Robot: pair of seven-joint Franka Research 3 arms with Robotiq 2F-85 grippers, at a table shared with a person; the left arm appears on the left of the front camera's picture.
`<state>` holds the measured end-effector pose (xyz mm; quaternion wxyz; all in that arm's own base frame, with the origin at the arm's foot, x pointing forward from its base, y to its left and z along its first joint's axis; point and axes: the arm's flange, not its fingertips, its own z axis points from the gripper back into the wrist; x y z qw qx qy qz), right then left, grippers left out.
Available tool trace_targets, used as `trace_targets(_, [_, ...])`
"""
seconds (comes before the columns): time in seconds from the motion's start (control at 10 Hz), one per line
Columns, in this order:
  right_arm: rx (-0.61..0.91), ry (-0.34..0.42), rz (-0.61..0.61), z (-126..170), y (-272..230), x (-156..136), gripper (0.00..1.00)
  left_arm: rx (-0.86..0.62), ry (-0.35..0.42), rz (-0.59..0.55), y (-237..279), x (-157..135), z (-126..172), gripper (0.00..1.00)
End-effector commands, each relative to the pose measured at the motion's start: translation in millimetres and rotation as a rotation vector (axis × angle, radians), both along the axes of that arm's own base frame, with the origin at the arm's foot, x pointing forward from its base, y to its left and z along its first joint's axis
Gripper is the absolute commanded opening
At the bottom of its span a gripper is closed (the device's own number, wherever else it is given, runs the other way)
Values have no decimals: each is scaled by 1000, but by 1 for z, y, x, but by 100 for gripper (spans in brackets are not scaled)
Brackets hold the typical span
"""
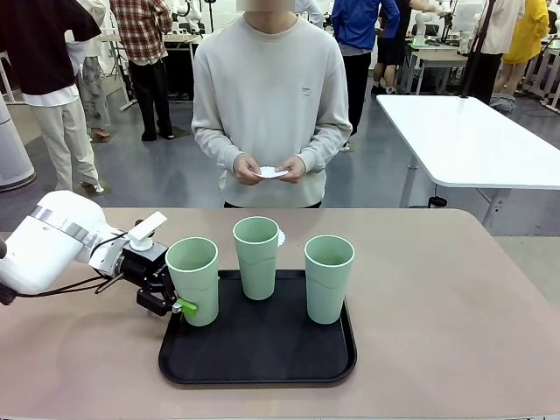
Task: Place coasters on the table and set cups on them.
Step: Pick up one Reusable plastic cup and place it on a coaster set by the human.
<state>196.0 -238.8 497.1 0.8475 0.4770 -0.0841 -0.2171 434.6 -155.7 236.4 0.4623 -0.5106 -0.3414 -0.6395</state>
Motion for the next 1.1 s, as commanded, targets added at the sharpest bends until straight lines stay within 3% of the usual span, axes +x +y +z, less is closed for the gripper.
trace_targets(0.0, [15, -16, 7, -1, 1, 0, 100, -19, -21, -17, 0, 1, -2, 20])
trace_targets(0.1, [15, -16, 7, -1, 1, 0, 100, -19, -28, -22, 1, -1, -1, 0])
trace_targets(0.3, [15, -16, 7, -1, 1, 0, 100, -33, -35, -18, 5, -6, 7, 0])
trace_targets(0.4, [15, -16, 7, -1, 1, 0, 100, -46, -53, -1, 8, -12, 23, 24])
trace_targets(0.7, [15, -16, 7, -1, 1, 0, 100, -70, -113, 125, 17, -21, 121, 24])
trace_targets(1.0, [15, -16, 7, -1, 1, 0, 100, -86, -138, 182, 13, -23, 190, 24])
